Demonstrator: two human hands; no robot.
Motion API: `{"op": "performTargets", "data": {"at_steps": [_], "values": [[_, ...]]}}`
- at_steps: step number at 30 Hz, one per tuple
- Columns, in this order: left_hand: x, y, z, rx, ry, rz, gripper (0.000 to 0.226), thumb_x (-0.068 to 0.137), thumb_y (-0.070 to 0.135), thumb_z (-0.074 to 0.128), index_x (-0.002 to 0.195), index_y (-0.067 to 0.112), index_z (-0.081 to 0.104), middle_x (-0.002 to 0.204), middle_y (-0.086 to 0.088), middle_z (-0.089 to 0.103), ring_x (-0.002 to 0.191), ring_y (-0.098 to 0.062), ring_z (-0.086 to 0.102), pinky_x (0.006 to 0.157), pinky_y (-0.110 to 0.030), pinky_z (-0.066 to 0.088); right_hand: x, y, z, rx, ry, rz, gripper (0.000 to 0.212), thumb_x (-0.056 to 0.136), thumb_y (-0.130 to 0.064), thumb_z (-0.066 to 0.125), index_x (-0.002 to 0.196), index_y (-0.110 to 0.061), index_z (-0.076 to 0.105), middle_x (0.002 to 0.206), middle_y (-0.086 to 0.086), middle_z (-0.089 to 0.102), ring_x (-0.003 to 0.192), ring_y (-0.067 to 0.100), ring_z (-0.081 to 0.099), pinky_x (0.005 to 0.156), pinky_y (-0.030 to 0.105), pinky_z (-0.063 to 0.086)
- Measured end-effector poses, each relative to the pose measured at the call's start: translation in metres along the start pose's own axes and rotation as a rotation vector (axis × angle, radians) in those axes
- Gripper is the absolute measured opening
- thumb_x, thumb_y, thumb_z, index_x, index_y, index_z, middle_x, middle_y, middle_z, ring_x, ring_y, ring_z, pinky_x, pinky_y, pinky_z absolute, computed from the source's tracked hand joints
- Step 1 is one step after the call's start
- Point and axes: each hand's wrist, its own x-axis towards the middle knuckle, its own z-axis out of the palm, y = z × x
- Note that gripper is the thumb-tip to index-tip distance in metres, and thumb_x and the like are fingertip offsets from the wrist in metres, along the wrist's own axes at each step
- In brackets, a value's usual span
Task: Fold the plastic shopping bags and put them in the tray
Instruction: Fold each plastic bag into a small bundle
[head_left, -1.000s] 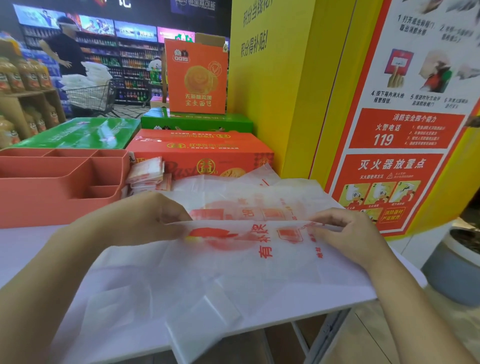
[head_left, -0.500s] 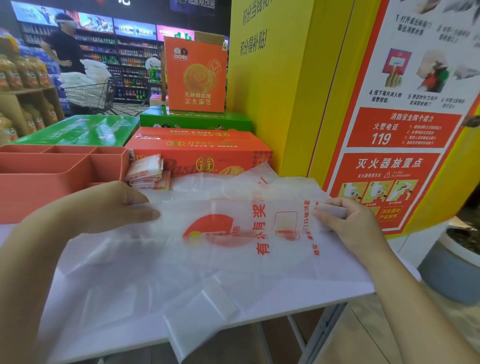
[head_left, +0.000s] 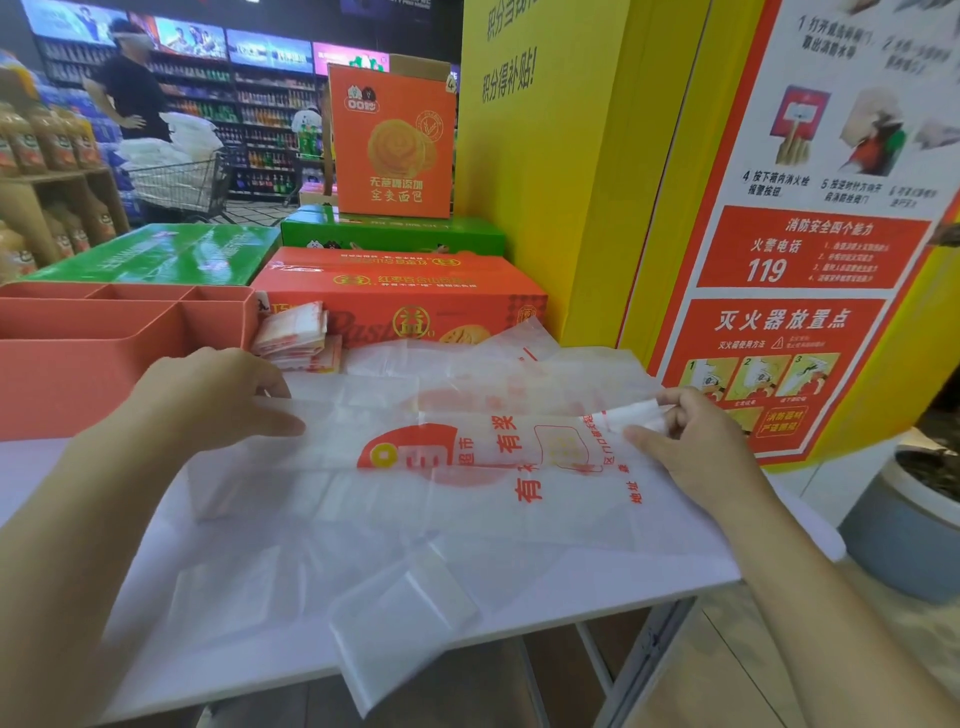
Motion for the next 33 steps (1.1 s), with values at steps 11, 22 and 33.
{"op": "performTargets", "data": {"at_steps": [11,22,33], "values": [[0.004,-0.011,-0.005,0.120,0.127,-0.077,0.040,0.069,0.076,0.070,0.081,0.038,0.063,0.077,0.014,0.061,0.077,-0.016,0.058,0.070,-0.030,0.044,-0.003,-0.003,0.001,-0.167,-0.008,-0.018,0.057,0.087,-0.033,0.079,0.135,-0.019,0.053,0.114,-0.004,0.052,0.099,0.016,0.055,0.082,0.031,0.043],[-0.005,0.031,0.013,0.373,0.250,0.071,0.050,0.070,0.063,0.078,0.113,0.044,0.061,0.120,0.008,0.051,0.112,-0.024,0.036,0.082,-0.039,0.024,-0.007,-0.010,0.001,-0.248,-0.042,-0.074,0.042,0.090,-0.034,0.076,0.128,-0.028,0.058,0.117,-0.005,0.047,0.110,0.019,0.051,0.096,0.038,0.046],[-0.009,0.055,0.039,-0.160,0.194,0.716,0.035,0.098,0.038,0.052,0.130,0.035,0.064,0.143,0.011,0.056,0.133,-0.015,0.052,0.115,-0.036,0.030,-0.006,-0.010,0.003,-0.446,-0.035,-0.282,0.023,0.097,-0.026,0.066,0.118,-0.032,0.074,0.129,-0.010,0.063,0.121,0.019,0.041,0.097,0.035,0.026]]}}
